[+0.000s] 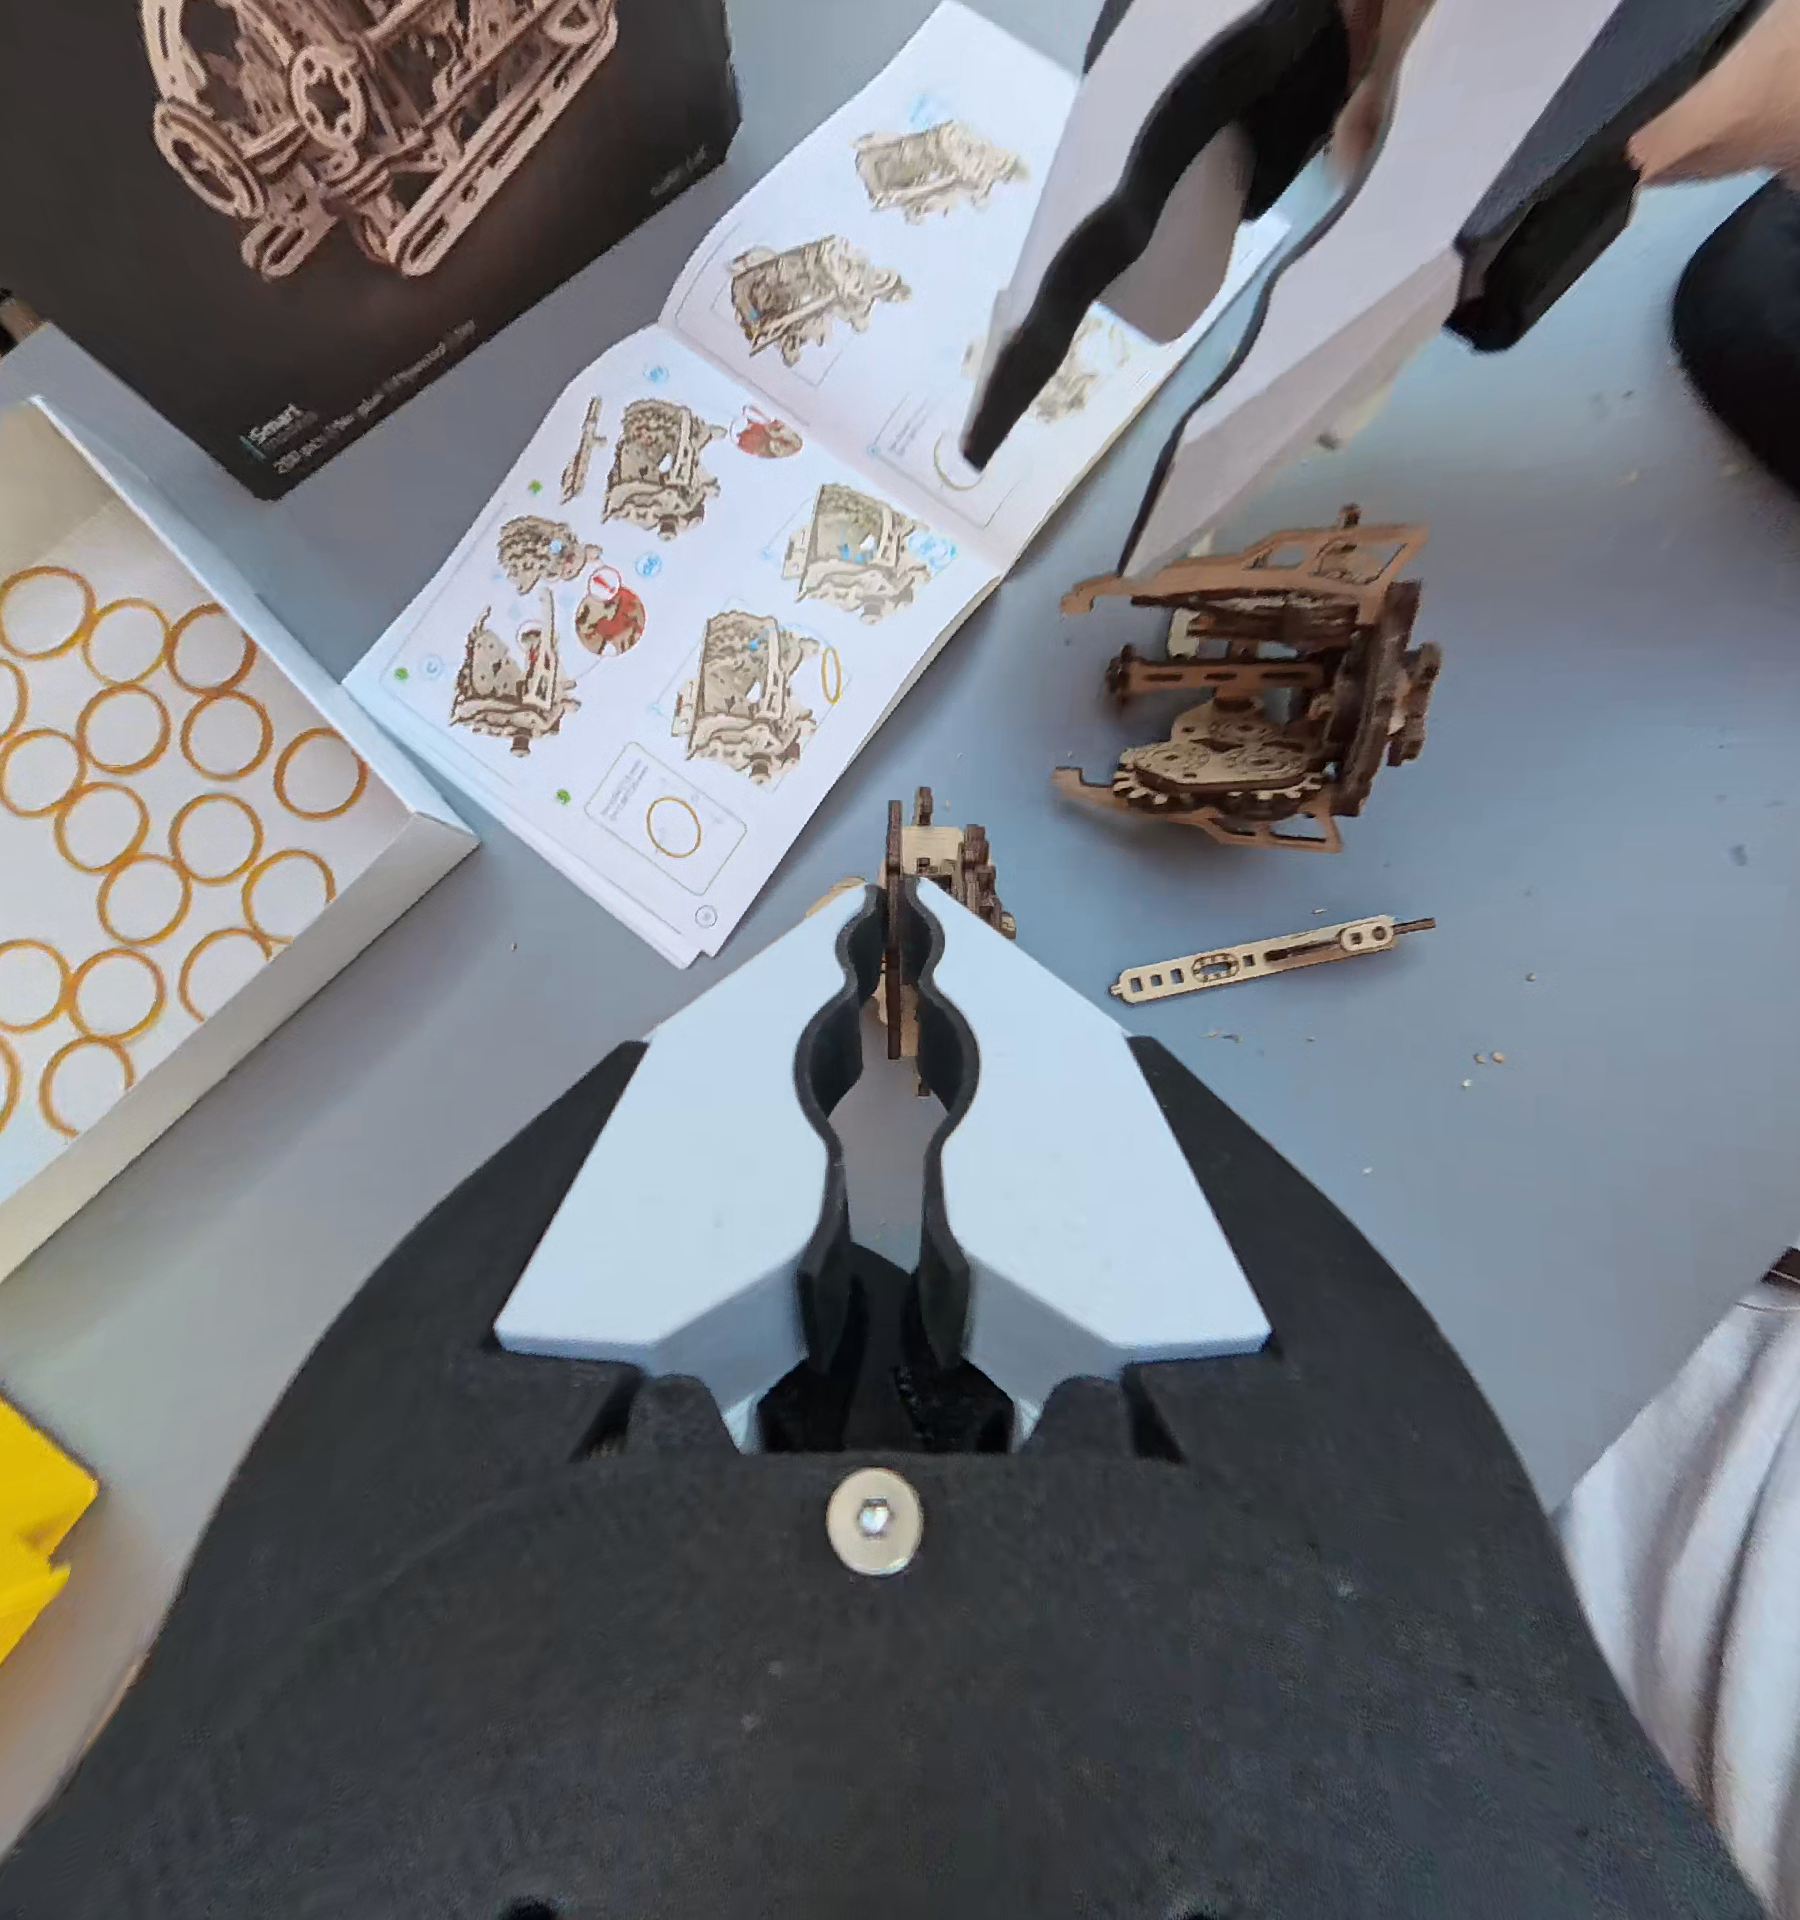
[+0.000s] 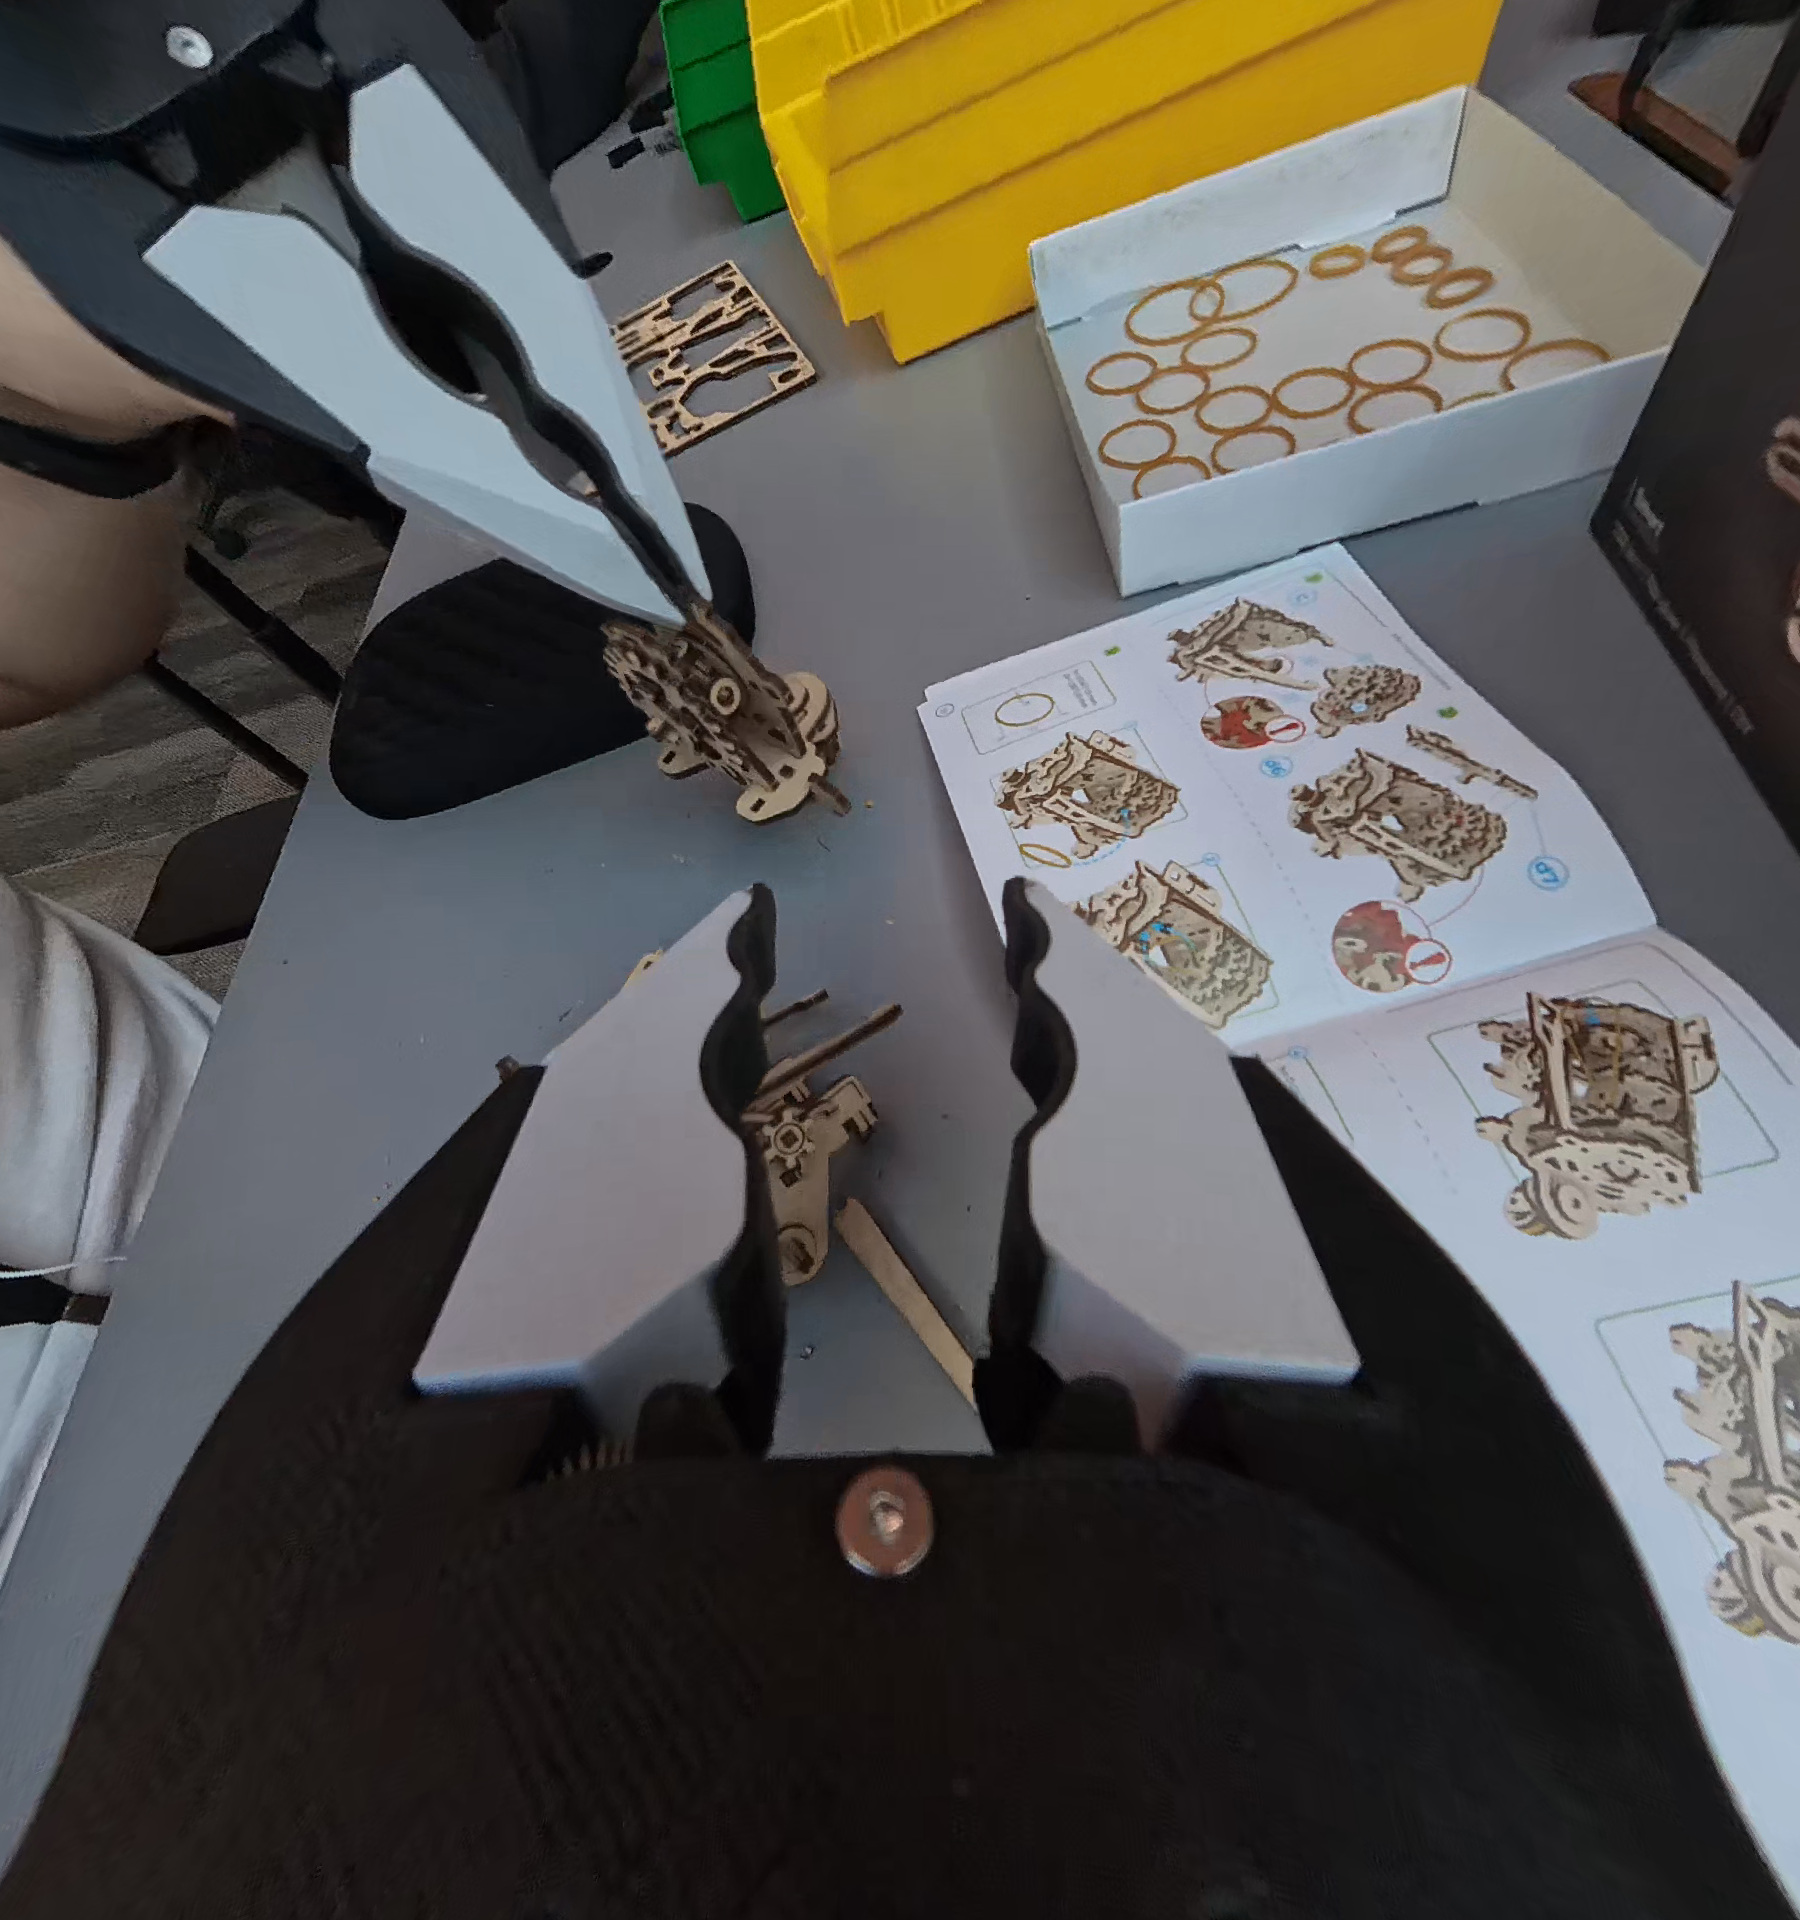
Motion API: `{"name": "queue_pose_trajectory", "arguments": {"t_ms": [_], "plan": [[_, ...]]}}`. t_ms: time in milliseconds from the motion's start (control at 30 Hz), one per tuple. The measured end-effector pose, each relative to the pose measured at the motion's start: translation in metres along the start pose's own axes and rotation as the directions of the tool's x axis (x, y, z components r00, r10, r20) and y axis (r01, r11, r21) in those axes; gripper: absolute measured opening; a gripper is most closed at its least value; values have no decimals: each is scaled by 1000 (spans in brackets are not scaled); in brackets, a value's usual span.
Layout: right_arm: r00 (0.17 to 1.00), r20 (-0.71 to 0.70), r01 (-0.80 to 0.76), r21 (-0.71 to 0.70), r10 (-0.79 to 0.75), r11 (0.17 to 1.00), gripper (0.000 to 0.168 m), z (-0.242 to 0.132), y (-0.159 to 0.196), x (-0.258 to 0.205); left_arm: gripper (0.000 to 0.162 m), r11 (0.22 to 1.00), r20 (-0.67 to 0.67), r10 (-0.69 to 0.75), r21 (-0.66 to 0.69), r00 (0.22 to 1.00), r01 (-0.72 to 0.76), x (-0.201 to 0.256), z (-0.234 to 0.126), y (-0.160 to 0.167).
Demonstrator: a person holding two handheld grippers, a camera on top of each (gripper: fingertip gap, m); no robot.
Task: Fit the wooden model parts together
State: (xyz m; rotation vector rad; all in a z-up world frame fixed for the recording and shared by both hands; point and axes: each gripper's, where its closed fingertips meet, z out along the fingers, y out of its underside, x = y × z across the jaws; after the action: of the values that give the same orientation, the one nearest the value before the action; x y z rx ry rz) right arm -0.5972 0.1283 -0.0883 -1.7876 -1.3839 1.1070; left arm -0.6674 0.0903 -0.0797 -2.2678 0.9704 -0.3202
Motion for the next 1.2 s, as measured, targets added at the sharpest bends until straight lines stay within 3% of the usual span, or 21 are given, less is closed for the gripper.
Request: {"name": "queue_pose_trajectory", "arguments": {"t_ms": [200, 300, 500, 700, 833, 933, 1200], "plan": [[981, -21, 193, 87, -192, 977, 36, -12, -14, -7, 0, 981, -252, 61, 195, 966, -11, 1, 3, -35], [988, -111, 115, 47, -109, 992, 27, -23, -4, 14, 0, 960, -380, 90, 280, 921, 21, 7, 7, -50], [935, -52, -354, -40, 351, 935, 27, -27, 26, 4, 0, 949, -385, 137, 316, 913, -9, 4, 26, -56], [815, 70, -569, -85, 575, 818, 20, -14, 30, 0, 0, 940, -336, 185, 335, 924, -66, -1, 39, -55], [769, 94, -620, -130, 633, 773, 23, -9, 22, -5, 0, 938, -325, 170, 343, 930, -52, -3, 40, -49], [815, -58, -576, -186, 576, 796, 24, -7, 29, 2, 0, 932, -341, 162, 361, 926, -30, -2, 37, -47], [841, -214, -541, -323, 497, 776, 21, -3, 41, -5, 0, 930, -355, 136, 368, 925, 5, -4, 37, -45]]}}
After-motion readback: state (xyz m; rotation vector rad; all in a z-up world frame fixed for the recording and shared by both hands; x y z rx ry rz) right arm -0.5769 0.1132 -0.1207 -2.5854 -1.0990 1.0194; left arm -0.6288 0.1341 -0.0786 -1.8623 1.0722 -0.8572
